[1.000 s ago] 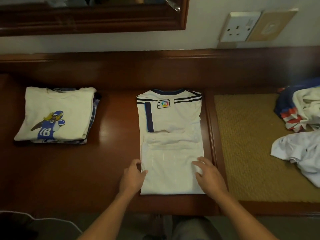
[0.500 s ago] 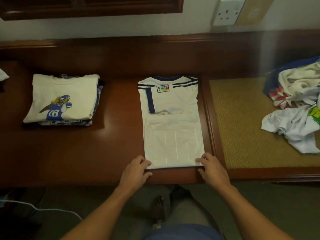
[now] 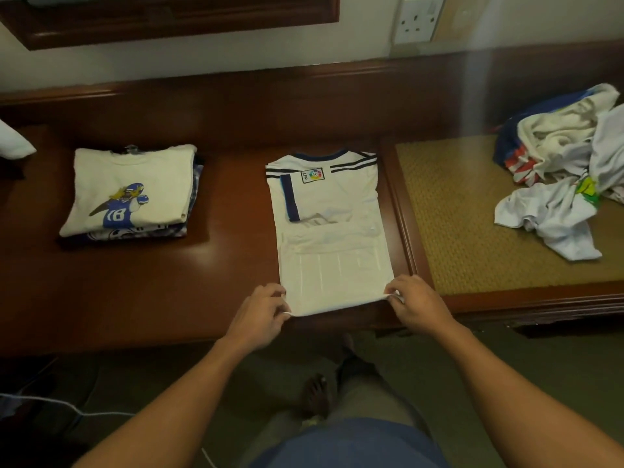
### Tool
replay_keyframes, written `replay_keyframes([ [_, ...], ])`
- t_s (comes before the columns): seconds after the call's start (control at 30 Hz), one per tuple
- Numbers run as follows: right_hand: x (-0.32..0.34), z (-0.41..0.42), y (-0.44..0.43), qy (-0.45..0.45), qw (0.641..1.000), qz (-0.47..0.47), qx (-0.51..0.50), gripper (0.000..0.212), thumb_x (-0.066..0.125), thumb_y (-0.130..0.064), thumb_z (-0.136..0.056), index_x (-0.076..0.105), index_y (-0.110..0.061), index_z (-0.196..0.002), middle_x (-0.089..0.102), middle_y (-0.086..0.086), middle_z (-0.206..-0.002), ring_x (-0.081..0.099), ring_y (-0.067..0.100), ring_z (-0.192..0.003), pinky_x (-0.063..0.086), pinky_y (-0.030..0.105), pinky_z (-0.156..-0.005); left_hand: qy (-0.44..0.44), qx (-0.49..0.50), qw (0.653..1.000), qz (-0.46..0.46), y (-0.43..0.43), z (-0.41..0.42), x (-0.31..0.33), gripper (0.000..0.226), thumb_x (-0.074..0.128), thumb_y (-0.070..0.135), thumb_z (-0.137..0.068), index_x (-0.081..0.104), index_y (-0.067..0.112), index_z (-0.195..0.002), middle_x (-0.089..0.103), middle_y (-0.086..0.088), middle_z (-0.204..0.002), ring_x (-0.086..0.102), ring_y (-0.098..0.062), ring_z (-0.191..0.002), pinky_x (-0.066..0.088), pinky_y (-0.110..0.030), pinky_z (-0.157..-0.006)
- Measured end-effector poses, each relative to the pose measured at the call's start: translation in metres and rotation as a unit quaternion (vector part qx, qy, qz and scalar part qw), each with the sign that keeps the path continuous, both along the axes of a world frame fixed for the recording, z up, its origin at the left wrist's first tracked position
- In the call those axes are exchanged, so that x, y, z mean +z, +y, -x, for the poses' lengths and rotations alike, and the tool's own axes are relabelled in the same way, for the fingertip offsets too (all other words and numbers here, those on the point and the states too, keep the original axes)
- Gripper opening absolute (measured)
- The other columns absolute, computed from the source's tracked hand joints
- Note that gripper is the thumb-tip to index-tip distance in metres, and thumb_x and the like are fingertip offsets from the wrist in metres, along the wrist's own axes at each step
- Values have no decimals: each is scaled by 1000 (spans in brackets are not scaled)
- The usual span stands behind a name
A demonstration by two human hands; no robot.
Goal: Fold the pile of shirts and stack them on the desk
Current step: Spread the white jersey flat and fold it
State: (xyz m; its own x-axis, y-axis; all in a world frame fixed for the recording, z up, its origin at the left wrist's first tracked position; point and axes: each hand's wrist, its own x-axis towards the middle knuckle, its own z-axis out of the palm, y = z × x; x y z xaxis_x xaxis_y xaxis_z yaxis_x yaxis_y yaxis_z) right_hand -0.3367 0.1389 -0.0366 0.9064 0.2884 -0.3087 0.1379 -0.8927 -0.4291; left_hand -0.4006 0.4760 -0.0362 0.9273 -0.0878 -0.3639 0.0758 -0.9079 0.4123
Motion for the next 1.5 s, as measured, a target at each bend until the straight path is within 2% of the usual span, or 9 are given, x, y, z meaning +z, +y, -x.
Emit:
replay_keyframes([
  [0.13,30,6,-5,16,999,-37,2,17,59,-25,-96,70,-24,-109,65,-11,-101,57,6,-93,50,30,-78,29,-36,999,19,12,3,40,8,69,36,-94,74,34,-100,55,20,-130,45,-2,-120,43,-35,-108],
  [0.2,46,2,-6,14,999,-46,4,17,59,-23,-96,71,-22,-109,66,-9,-96,58,7,-86,49,29,-72,18,-20,999,46,15,-2,60,7,71,32,-93,74,32,-99,63,18,-109,56,-1,-102,51,-29,-95],
  [0.3,67,-14,-6,-15,998,-63,-1,16,61,-20,-98,72,-22,-110,64,-11,-92,57,3,-83,46,24,-69,-25,3,997,66,21,-19,83,10,71,26,-93,77,27,-101,63,18,-90,56,2,-85,47,-19,-77],
  [0.43,90,-50,-1,-64,994,-92,-22,16,65,-21,-98,74,-21,-111,68,-8,-95,61,9,-88,53,32,-78,-78,38,992,91,29,-52,102,16,70,24,-94,77,23,-109,71,11,-96,61,0,-88,55,-28,-84],
  [0.63,106,-129,16,-108,990,-86,-40,17,69,-27,-96,77,-19,-108,73,-3,-100,60,10,-91,45,27,-78,-130,106,981,101,37,-119,109,18,70,25,-95,78,21,-110,73,8,-98,64,-4,-91,57,-31,-85],
  [0.93,76,-250,42,-38,997,-57,-47,18,69,-28,-96,76,-18,-108,72,-2,-100,63,15,-98,54,38,-90,-85,158,981,78,54,-238,72,18,70,36,-94,77,27,-109,72,8,-108,64,-10,-102,56,-37,-91],
  [1.13,34,-306,55,28,999,-27,-34,19,67,-25,-97,74,-15,-111,65,-4,-104,56,13,-101,48,35,-94,-41,161,985,56,58,-290,36,17,67,28,-97,76,19,-108,70,7,-108,60,-9,-98,41,-15,-72],
  [1.23,11,-325,57,59,997,-23,-39,16,68,-27,-96,75,-18,-107,70,0,-109,59,19,-107,50,42,-97,-16,157,985,64,61,-305,16,18,67,26,-97,77,17,-109,73,1,-111,62,-12,-98,47,-22,-82],
  [1.5,-36,-344,60,63,997,-26,-42,8,70,-23,-95,77,-21,-95,71,-4,-94,63,15,-90,53,35,-83,-3,180,982,55,62,-324,-27,14,70,22,-95,79,14,-103,75,0,-101,65,-10,-87,50,-26,-82],
])
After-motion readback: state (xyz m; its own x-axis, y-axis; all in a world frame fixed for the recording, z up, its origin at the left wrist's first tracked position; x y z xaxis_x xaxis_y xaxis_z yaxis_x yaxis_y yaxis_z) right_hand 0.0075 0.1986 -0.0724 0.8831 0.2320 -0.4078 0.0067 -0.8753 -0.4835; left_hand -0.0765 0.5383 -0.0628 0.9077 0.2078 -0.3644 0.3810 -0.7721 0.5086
